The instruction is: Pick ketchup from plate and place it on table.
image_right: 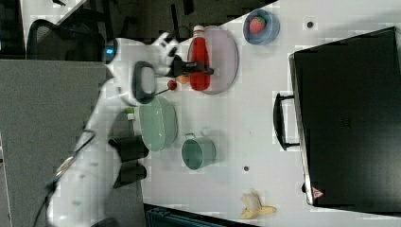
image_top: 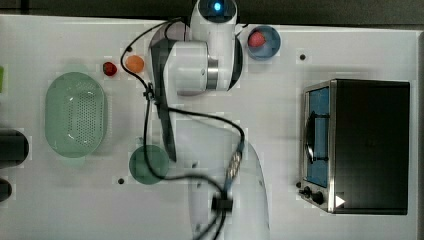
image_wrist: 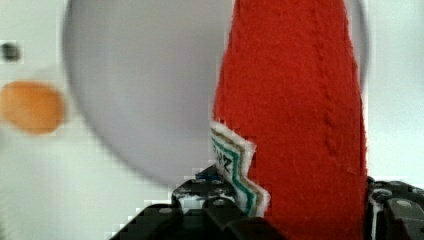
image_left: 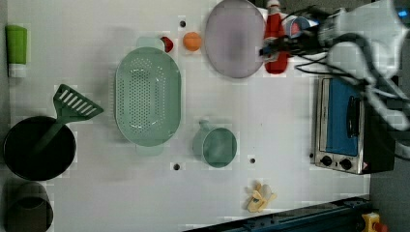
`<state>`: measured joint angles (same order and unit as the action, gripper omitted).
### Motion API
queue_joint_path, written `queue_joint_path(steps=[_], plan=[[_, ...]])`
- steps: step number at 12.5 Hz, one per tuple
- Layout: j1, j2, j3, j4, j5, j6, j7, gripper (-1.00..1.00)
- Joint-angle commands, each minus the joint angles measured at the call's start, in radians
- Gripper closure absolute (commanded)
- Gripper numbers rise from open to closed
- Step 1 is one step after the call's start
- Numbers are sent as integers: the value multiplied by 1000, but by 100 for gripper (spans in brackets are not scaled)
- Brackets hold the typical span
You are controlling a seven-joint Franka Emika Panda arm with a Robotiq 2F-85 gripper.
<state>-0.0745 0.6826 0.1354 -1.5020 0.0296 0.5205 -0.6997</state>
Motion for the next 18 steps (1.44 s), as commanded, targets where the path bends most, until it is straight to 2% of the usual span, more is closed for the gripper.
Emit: queue_joint_path(steps=[1, 5, 11, 14, 18], plan=[[-28, -199, 1, 36, 42, -106, 39, -19], [-49, -353, -46, -34, 42, -259, 82, -19], [-55, -541, -118, -309, 39, -281, 82, -19], [-55, -591, -133, -453, 39, -219, 82, -19], [-55, -578, -131, -625, 40, -19, 82, -19]])
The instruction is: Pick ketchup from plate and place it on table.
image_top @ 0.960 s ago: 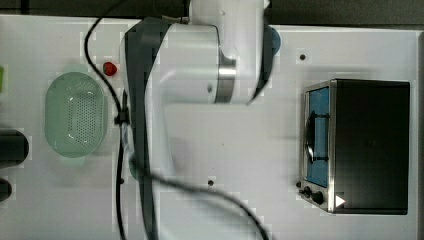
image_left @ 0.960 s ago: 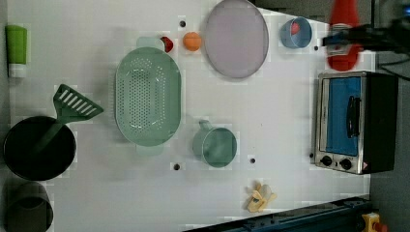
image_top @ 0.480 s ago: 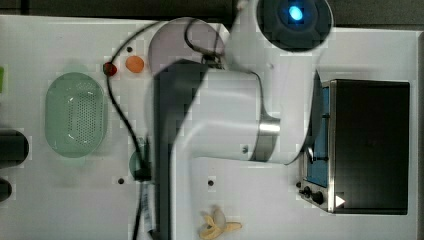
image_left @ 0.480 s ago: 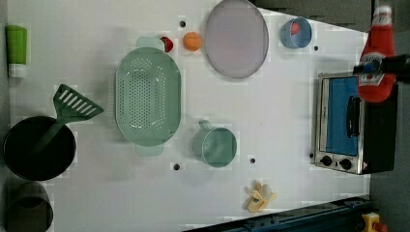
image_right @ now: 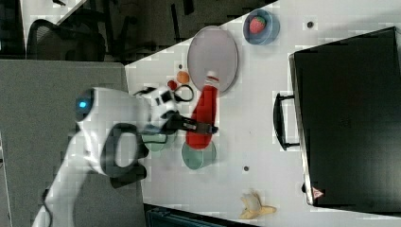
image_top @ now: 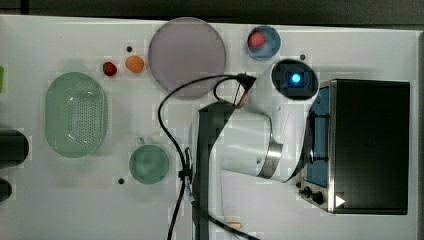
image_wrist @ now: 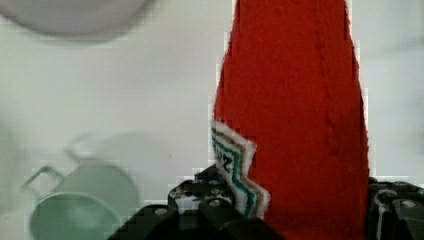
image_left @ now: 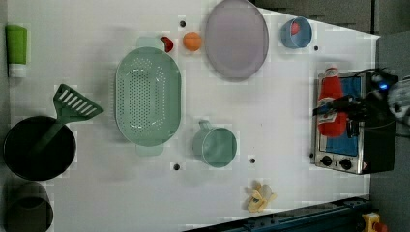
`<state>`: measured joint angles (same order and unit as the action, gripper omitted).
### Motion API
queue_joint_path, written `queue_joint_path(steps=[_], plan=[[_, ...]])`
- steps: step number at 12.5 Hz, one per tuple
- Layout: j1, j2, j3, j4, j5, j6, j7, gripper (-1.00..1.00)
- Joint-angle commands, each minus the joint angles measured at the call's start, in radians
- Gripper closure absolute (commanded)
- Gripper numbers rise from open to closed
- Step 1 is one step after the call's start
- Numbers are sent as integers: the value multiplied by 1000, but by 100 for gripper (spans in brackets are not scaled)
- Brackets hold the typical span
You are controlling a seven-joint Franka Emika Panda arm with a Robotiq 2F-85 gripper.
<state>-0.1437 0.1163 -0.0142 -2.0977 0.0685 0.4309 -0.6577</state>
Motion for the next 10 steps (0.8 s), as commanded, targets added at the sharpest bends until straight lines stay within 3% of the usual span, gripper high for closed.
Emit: queue_joint_path(steps=[1, 4, 10], plan=[[15, 3, 19, -65, 2, 119, 40, -19], [15, 67, 19, -124, 2, 236, 40, -19], [16, 180, 22, -137, 2, 348, 40, -19]])
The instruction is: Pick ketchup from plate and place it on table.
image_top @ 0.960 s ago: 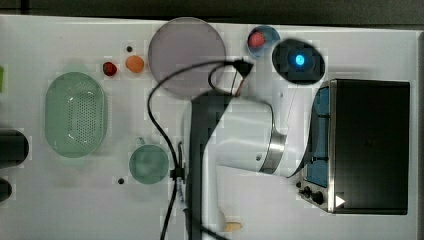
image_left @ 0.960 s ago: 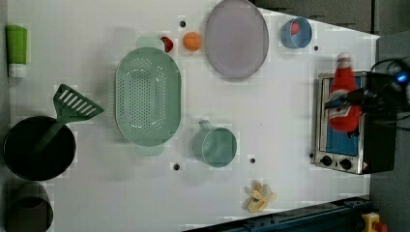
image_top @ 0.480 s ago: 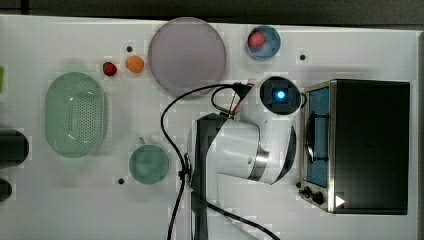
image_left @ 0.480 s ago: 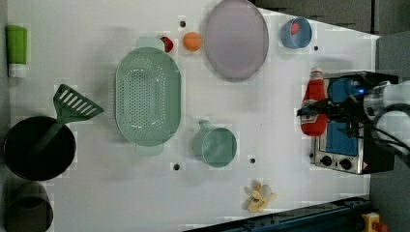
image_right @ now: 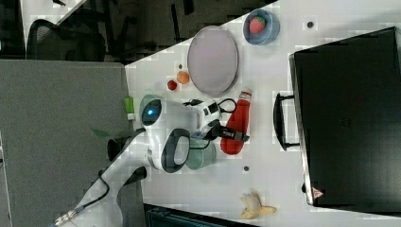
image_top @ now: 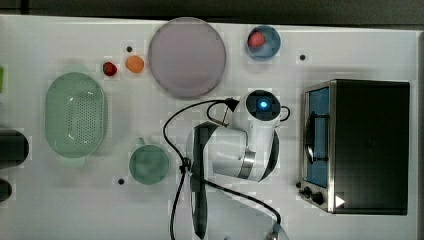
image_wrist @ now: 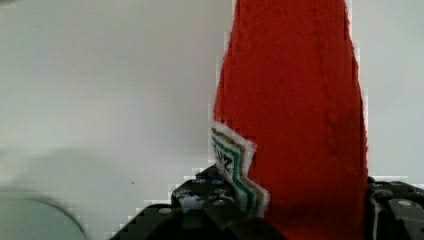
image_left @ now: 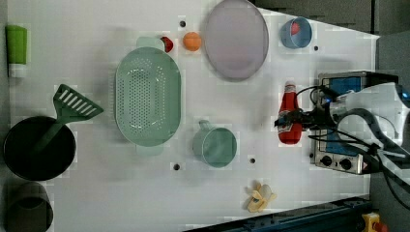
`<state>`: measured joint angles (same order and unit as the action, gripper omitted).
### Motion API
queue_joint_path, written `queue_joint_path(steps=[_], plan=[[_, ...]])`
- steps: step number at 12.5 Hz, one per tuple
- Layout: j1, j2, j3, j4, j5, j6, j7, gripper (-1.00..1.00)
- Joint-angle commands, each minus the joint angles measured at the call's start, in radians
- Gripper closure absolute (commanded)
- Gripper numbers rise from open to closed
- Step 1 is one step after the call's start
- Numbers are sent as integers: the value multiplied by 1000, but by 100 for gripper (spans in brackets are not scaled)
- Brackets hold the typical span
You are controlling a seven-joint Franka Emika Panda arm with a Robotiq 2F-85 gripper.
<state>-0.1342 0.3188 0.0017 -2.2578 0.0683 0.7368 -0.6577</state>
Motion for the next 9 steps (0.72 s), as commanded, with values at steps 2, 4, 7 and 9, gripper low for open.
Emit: queue_joint_path(steps=[2, 4, 7, 9], plan=[[7, -25, 7, 23, 2, 63, 40, -44], [8, -48, 16, 40, 2, 65, 40, -89], [12, -113, 21, 78, 3, -17, 48, -100], [16, -179, 25, 141, 3, -70, 111, -100]])
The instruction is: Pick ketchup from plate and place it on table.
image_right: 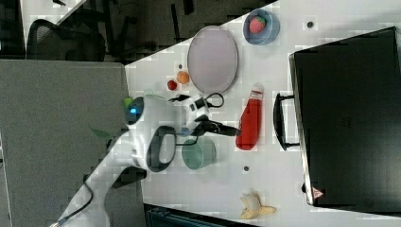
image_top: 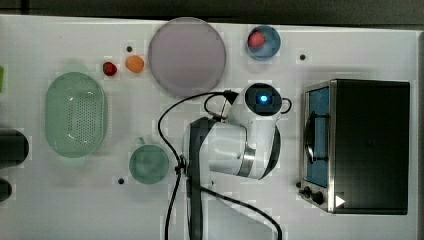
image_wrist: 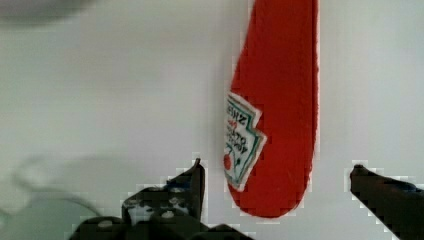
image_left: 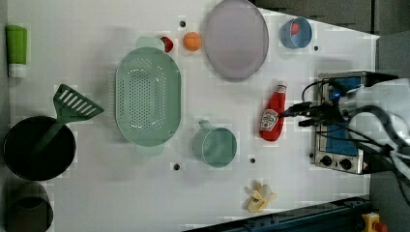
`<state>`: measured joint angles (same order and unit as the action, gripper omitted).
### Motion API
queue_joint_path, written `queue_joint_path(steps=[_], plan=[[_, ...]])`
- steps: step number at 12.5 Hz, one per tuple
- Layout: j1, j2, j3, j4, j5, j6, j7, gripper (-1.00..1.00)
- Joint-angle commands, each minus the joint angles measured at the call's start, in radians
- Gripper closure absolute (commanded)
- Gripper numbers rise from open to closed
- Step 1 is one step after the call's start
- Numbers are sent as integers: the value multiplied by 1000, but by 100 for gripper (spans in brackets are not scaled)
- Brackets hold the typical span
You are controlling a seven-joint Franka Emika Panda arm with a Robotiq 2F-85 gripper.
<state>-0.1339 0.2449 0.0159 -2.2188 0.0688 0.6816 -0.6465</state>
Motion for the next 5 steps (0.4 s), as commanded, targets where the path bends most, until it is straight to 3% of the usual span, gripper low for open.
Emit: queue_joint_path(steps=[1, 5], plan=[[17, -139, 15, 142, 2, -60, 160, -100], [21, -243, 20, 325, -14, -344, 476, -100]])
